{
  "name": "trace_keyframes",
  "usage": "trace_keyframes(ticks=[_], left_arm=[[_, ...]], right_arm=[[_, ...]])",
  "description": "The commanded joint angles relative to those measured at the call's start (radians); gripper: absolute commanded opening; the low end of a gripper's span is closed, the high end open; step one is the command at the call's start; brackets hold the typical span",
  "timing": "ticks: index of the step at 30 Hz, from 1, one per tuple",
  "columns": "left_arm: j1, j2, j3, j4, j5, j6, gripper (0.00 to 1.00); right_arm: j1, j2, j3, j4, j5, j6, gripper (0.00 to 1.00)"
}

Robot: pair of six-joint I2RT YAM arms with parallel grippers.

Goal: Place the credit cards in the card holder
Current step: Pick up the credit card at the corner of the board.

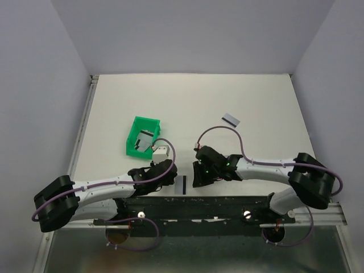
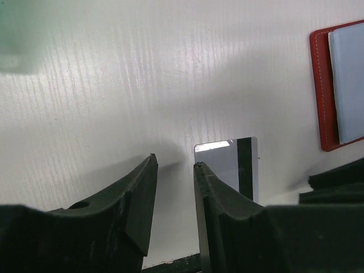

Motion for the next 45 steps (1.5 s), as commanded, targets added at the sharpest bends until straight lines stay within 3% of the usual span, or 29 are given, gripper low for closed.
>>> trace_keyframes(ticks=[1,12,17,31,45], left_arm=[[0.015,0.044,0.032,0.064,-0.02,0.044,0.46],[0.043,0.286,0.139,0.137,0.072,0.114,0.46],[0.037,0.311,0.133,0.14,0.107,0.111,0.46],[-0.06,0.225,0.067,0.062,0.12,-0.005,0.45],[-0.071,0.069,0.073,-0.089,0.02,-0.03,0.45]], right_arm=[[0.004,-0.188,-0.054,-0.057,0.184,0.074,0.36],[0.004,-0.389,-0.148,-0.118,0.237,0.143,0.38],[0.003,-0.437,-0.223,-0.105,0.221,0.192,0.38],[0.003,-0.435,-0.335,0.087,0.076,0.281,0.38],[0.004,-0.268,-0.351,0.355,-0.104,0.342,0.41]])
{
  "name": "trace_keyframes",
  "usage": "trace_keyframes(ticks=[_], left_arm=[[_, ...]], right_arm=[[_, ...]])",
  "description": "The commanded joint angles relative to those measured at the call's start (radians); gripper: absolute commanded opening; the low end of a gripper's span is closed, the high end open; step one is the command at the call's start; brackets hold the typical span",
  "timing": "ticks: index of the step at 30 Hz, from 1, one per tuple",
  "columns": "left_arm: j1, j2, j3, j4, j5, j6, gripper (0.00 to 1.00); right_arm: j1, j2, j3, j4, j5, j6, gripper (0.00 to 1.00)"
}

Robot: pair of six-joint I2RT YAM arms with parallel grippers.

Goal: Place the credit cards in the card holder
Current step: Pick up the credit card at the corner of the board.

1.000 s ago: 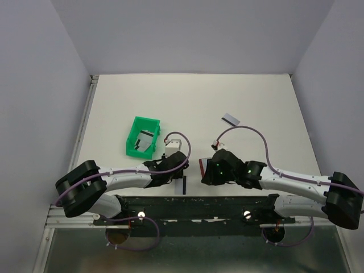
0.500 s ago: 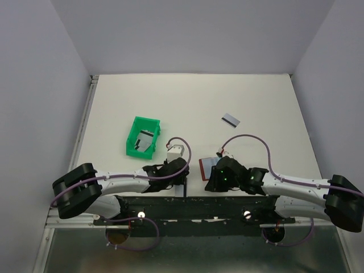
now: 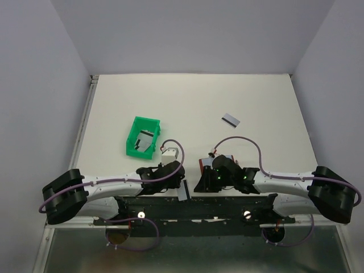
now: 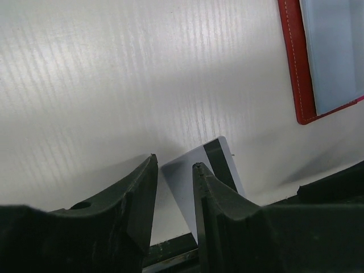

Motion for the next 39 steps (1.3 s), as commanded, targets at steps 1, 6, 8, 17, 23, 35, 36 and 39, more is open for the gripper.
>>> trace_keyframes(ticks=[1,6,8,17,23,35,36,39], left_arm=[[-0.005,-0.082,-0.008,-0.111,-0.051,-0.016,0.45],[-0.007,-0.104,-0.037,-0.097,-0.025,-0.012,0.45],[-0.005,-0.093,-0.044,-0.083,-0.022,-0.007,0.45],[-0.005,0.005,0.015,-0.031,-0.052,0.01,0.45],[-0.005,0.057,0.041,0.004,-0.034,0.024,0.45],[-0.011,0.002,-0.039,0.017,0.004,-0.013,0.44],[-0.011,-0.006,-0.044,0.017,0.006,-0.018,0.43],[-0.019,-0.009,-0.051,0.017,0.014,-0.025,0.42]], right_arm=[[0.003,0.063,-0.025,0.131,-0.087,0.036,0.41],[0.004,0.117,-0.014,0.169,-0.153,0.033,0.41],[0.003,0.135,-0.028,0.201,-0.174,0.044,0.41],[0.006,0.137,-0.065,0.189,-0.168,0.061,0.42],[0.006,0.178,-0.056,0.217,-0.159,0.068,0.42],[0.012,0.278,-0.019,0.284,-0.171,0.078,0.42],[0.014,0.281,-0.014,0.284,-0.173,0.076,0.42],[0.012,0.292,0.0,0.278,-0.168,0.073,0.42]])
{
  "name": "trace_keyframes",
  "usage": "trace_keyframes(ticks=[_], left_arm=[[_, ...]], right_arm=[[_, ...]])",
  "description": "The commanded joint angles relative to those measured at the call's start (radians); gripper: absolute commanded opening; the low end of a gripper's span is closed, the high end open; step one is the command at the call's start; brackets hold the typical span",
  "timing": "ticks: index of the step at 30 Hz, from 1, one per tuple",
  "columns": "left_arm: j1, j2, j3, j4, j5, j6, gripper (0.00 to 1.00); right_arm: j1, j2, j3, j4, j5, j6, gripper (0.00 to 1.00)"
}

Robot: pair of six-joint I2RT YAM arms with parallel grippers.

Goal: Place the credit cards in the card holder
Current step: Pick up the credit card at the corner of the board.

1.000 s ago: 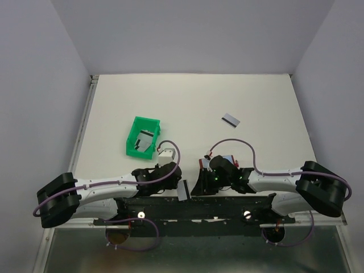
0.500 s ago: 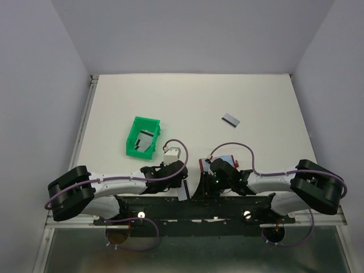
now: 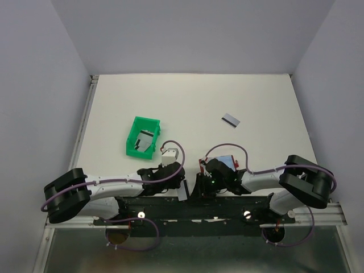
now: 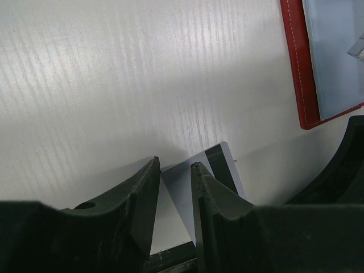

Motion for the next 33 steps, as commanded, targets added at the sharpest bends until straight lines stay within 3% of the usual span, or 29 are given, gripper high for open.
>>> trace_keyframes(ticks=[1,19,31,33], left_arm=[[-0.021,-0.016,-0.03,-0.013,0.035,-0.028,0.42],[-0.069,-0.023,-0.053,-0.034,0.027,-0.079,0.4],[-0.069,-0.032,-0.056,-0.042,0.021,-0.085,0.4],[-0.069,-0.039,-0.053,-0.052,0.009,-0.088,0.4]], right_arm=[[-0.001,0.03,0.031,0.009,0.031,-0.007,0.42],[0.0,0.088,0.051,0.089,0.028,0.015,0.41],[-0.003,0.119,0.057,0.129,0.011,0.016,0.0],[0.0,0.101,0.051,0.124,0.023,0.015,0.0]])
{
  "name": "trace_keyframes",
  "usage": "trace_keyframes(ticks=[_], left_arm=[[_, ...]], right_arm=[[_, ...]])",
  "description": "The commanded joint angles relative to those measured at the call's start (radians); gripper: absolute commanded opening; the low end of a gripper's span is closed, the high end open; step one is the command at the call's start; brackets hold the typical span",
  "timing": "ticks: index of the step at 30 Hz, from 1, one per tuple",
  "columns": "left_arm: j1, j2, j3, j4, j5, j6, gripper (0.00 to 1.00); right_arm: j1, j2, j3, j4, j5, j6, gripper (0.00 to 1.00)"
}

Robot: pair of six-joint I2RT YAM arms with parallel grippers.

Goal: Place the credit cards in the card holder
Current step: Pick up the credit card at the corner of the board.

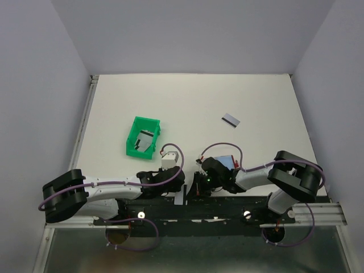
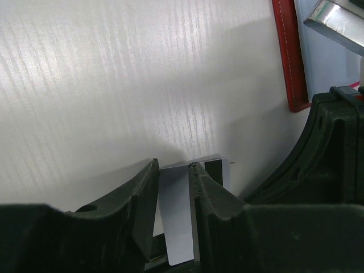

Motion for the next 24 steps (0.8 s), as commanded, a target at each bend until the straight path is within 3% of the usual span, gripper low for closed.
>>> trace_keyframes(ticks=[1,9,15,19,24], left_arm=[[-0.01,-0.014,-0.018,-0.075,-0.001,-0.024,0.4],[0.006,-0.263,-0.009,-0.204,-0.163,-0.069,0.47],[0.036,-0.448,-0.013,-0.255,-0.185,-0.054,0.48],[0.048,-0.573,-0.045,-0.206,-0.17,-0.032,0.5],[0.051,-0.683,-0.055,-0.085,-0.125,0.058,0.52]], right_arm=[[-0.002,-0.027,-0.002,0.016,0.054,-0.01,0.0],[-0.007,-0.197,-0.055,-0.021,0.14,0.016,0.0],[-0.059,-0.314,-0.048,-0.102,0.157,-0.012,0.0],[-0.126,-0.429,-0.065,-0.124,0.14,-0.041,0.0],[-0.237,-0.553,-0.062,-0.12,0.002,-0.104,0.0]])
